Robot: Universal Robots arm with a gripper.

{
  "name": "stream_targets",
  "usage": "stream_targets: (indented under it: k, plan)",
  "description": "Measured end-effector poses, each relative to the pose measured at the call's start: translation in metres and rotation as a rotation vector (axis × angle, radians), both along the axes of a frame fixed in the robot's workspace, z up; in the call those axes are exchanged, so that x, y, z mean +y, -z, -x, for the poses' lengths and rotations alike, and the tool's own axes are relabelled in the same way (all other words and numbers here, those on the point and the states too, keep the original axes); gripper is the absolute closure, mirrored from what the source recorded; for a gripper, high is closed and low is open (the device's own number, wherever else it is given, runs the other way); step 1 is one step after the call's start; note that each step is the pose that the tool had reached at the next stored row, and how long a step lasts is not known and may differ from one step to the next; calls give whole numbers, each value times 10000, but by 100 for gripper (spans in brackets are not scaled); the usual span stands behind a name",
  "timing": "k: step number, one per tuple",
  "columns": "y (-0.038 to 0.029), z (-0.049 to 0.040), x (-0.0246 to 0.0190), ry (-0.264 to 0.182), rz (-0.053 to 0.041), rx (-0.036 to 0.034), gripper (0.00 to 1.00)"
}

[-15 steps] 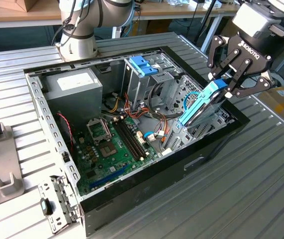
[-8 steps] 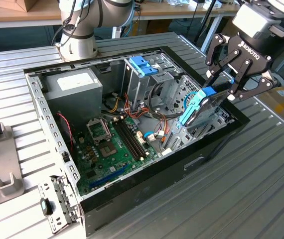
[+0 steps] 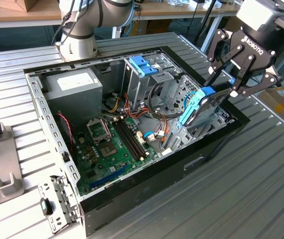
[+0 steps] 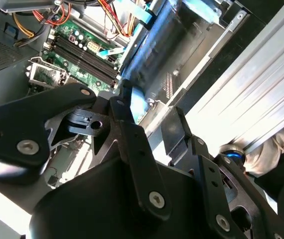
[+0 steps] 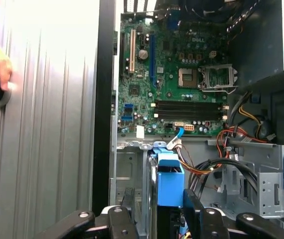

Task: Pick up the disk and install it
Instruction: 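Insert the disk into the insertion slot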

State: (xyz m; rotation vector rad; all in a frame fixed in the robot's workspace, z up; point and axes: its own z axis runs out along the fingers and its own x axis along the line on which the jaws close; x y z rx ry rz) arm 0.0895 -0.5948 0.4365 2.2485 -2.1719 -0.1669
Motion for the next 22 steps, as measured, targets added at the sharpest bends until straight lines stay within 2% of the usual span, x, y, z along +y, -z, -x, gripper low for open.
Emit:
stream_targets:
  k: [18,21,22]
  plan:
    - [-34,0,1,0,3,3,51]
    - [-29,-4,1,0,2,23,70]
    - [-28,-5,1,0,2,29,82]
